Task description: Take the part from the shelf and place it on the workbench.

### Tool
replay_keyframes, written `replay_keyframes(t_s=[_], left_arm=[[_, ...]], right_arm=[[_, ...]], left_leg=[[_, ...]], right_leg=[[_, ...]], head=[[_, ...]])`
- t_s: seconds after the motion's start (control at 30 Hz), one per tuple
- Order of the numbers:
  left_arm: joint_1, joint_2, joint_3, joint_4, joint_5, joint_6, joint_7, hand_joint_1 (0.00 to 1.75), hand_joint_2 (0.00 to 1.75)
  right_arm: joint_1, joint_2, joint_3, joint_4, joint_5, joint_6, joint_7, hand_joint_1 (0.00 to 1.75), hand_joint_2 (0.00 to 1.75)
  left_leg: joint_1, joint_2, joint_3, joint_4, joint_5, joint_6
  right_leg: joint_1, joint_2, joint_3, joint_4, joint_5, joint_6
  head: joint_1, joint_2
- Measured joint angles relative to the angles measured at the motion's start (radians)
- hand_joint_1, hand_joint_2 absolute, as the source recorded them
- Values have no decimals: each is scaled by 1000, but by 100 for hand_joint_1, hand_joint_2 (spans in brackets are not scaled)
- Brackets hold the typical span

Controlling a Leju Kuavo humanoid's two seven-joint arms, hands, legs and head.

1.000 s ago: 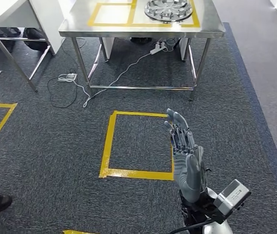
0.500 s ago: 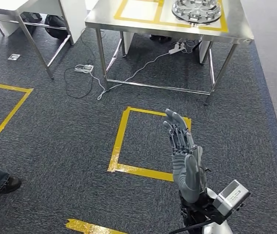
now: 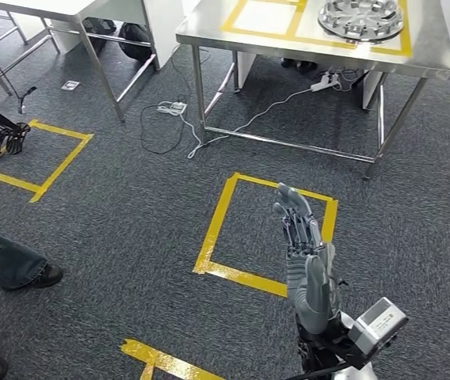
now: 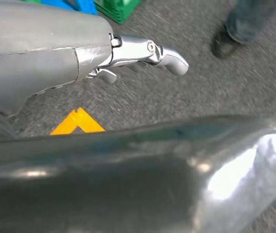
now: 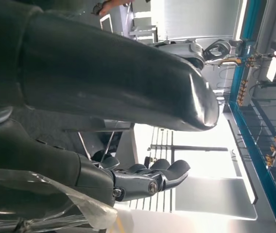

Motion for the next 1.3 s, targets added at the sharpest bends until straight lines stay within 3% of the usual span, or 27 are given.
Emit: replay_keyframes(t_s=[0.07, 0.13, 0.17, 0.23, 0.3, 0.33, 0.4, 0.43, 0.47, 0.5, 0.53, 0.6, 0.63, 0.7, 0.77, 0.8, 0.87, 0.93, 0.97, 1.0, 1.07, 1.13, 1.2, 1.27, 1.3], left_arm=[[-1, 1, 0, 2, -3, 6, -3, 0, 0], [-4, 2, 0, 5, -3, 10, -5, 0, 0], [-5, 2, 0, 6, -2, 11, -6, 0, 0], [-4, 2, 1, 8, 2, 12, -7, 0, 0], [-1, 0, 3, 8, 9, 7, -6, 0, 0], [-1, 0, 4, 8, 12, 2, -6, 0, 0], [0, -1, 8, 6, 14, -8, -4, 0, 0], [1, -2, 10, 5, 14, -12, -3, 0, 0], [2, -3, 11, 5, 14, -14, -3, 0, 0], [3, -4, 12, 5, 14, -15, -2, 0, 0], [3, -5, 13, 4, 14, -16, -2, 0, 0], [3, -7, 14, 1, 14, -21, 1, 0, 0], [2, -10, 15, -3, 15, -26, 4, 0, 0], [4, -16, 20, -13, 14, -37, 10, 0, 0], [8, -21, 25, -28, 14, -48, 15, 0, 0], [9, -24, 27, -35, 14, -52, 16, 0, 0], [10, -26, 30, -46, 13, -58, 18, 0, 0], [10, -27, 31, -52, 13, -63, 18, 0, 0], [10, -28, 32, -54, 13, -64, 18, 0, 0], [11, -28, 33, -56, 13, -65, 18, 0, 0], [14, -28, 36, -61, 13, -66, 18, 0, 0], [13, -29, 37, -66, 13, -67, 18, 0, 0], [13, -31, 38, -68, 13, -67, 18, 0, 0], [16, -33, 40, -71, 13, -67, 18, 0, 0], [16, -35, 41, -73, 13, -67, 18, 0, 0]], right_arm=[[4, 0, -5, -3, 1, 6, -3, 0, 0], [4, 0, -7, -4, 1, 13, -6, 0, 0], [3, 0, -8, -4, 2, 15, -7, 0, 0], [0, 0, -7, -4, 2, 19, -8, 0, 0], [-7, 0, -6, -5, 3, 21, -8, 0, 0], [-10, 0, -5, -5, 3, 22, -8, 0, 0], [-13, 0, -4, -5, 2, 23, -8, 0, 0], [-13, 0, -4, -4, 2, 23, -7, 0, 0], [-13, 0, -4, -4, 2, 23, -7, 0, 0], [-13, 0, -3, -3, 2, 23, -7, 0, 0], [-14, 0, -3, -3, 2, 23, -7, 0, 0], [-17, 0, -2, -3, 0, 23, -6, 0, 0], [-19, 0, -2, -3, -1, 23, -6, 0, 0], [-22, 0, 0, -3, -4, 24, -4, 0, 0], [-26, 0, 2, -3, -5, 25, -3, 0, 0], [-28, 0, 3, -3, -6, 25, -3, 0, 0], [-30, 0, 6, -2, -7, 25, -3, 0, 0], [-28, 0, 9, -2, -7, 24, -2, 0, 0], [-28, 0, 10, -1, -8, 24, -2, 0, 0], [-28, 0, 11, -1, -8, 23, -2, 0, 0], [-28, 0, 13, 0, -9, 21, -2, 0, 0], [-29, 0, 15, 0, -9, 19, -2, 0, 0], [-31, 0, 15, 0, -9, 17, -1, 0, 0], [-32, 0, 17, 0, -9, 16, -1, 0, 0], [-33, 0, 17, 0, -9, 15, -1, 0, 0]], left_leg=[[0, 24, 72, -130, 61, 2], [-4, 52, 125, -237, 89, 11], [-7, 58, 130, -254, 88, 16], [-9, 45, 125, -257, 90, 29], [-6, 31, 122, -262, 96, 43], [-4, 25, 121, -264, 100, 48], [-5, 10, 115, -264, 103, 55], [-6, 2, 113, -264, 104, 56], [-7, -8, 112, -263, 105, 57], [-8, -18, 112, -263, 106, 56], [-8, -29, 113, -263, 107, 56], [-9, -49, 113, -261, 108, 52], [-9, -57, 109, -260, 110, 47], [-6, -72, 100, -258, 116, 34], [-4, -79, 95, -256, 117, 21], [-5, -68, 89, -242, 107, 16], [-6, -31, 53, -157, 53, 8], [-4, -9, -3, -29, -7, -1], [-4, -5, -18, 7, -16, -3], [-3, -3, -14, 7, -6, -4], [-4, 11, 48, -105, 55, -2], [-10, 39, 113, -228, 93, 8], [-16, 47, 127, -264, 95, 19], [-14, 32, 126, -269, 100, 30], [-12, 26, 127, -273, 103, 36]], right_leg=[[1, -15, 0, 5, -4, 5], [7, -28, -2, 12, -9, 15], [9, -34, -3, 14, -10, 19], [10, -45, -5, 15, -11, 29], [6, -21, -19, 42, -36, 40], [5, -1, -39, 85, -64, 45], [3, 30, -104, 226, -132, 48], [3, 35, -134, 288, -153, 48], [4, 37, -151, 319, -155, 47], [4, 39, -145, 303, -134, 44], [4, 43, -121, 250, -97, 41], [3, 75, -53, 102, -29, 31], [3, 91, -28, 51, -14, 28], [4, 104, -12, 20, -13, 24], [3, 88, -9, 15, -8, 16], [1, 77, -6, 11, -5, 11], [-2, 53, -2, 4, -1, 3], [-1, 29, -4, 6, -1, 0], [0, 17, -5, 7, -2, 0], [0, 6, -5, 8, -3, 0], [0, -12, -2, 10, -6, 3], [5, -26, 0, 12, -11, 10], [9, -36, 1, 13, -13, 20], [7, -43, 2, 13, -16, 30], [6, -34, -2, 22, -26, 35]], head=[[0, 0], [0, 0], [0, 0], [0, 0], [3, 0], [4, 0], [7, 0], [8, 0], [8, 0], [8, 0], [8, 0], [8, 0], [8, 0], [7, 0], [7, 0], [5, 0], [-1, 0], [-4, 0], [-4, 0], [-4, 0], [-4, 0], [-4, 0], [-2, 0], [-2, 0], [-1, 0]])
